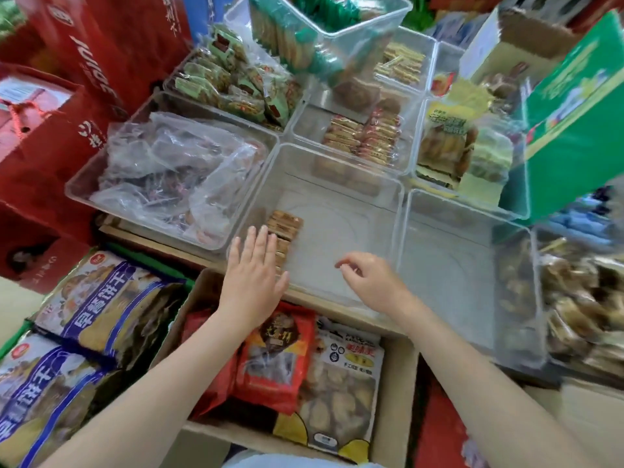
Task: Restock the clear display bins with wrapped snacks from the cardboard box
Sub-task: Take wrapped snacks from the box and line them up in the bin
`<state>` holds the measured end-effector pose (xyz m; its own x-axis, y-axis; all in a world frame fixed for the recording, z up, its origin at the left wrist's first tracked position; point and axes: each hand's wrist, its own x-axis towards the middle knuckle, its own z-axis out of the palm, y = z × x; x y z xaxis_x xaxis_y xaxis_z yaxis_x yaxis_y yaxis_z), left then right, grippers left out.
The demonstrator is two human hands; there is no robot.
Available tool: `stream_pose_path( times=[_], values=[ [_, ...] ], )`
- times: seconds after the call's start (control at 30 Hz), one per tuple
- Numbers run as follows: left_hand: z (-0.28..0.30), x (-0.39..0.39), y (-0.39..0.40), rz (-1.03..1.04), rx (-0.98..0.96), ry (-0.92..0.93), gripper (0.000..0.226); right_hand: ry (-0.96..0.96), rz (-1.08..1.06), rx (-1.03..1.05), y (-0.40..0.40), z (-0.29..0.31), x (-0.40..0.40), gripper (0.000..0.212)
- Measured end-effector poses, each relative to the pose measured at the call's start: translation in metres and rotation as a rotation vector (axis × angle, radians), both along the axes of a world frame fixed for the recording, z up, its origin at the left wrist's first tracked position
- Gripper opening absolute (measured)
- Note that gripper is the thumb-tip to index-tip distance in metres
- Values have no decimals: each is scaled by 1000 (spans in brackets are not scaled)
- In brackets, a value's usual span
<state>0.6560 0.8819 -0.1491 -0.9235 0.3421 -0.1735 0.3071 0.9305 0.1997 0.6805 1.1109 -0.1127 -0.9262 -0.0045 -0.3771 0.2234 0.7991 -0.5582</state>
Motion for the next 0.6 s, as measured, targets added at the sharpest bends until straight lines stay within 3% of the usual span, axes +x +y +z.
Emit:
stream_pose_path(
  times=[0.17, 0.23, 0.3, 0.4, 0.47, 0.6],
  values=[
    [45, 81, 110, -275, 235, -234, 63, 291, -181, 73, 85, 68, 134, 17],
    [66, 116, 161, -384, 314, -294, 65, 423, -357, 122, 128, 88, 183, 16],
    [83, 150, 211, -483, 369, -324, 52, 521, -555, 158, 174, 101, 231, 15],
    [100, 197, 284, -638, 452, -293, 45, 565, -831, 138, 241, 107, 293, 17],
    [106, 225, 325, -674, 490, -294, 52, 531, -922, 194, 281, 100, 324, 18],
    [100, 275, 386, -777, 587, -325, 66, 107, -859, 317, 347, 64, 366, 17]
  ],
)
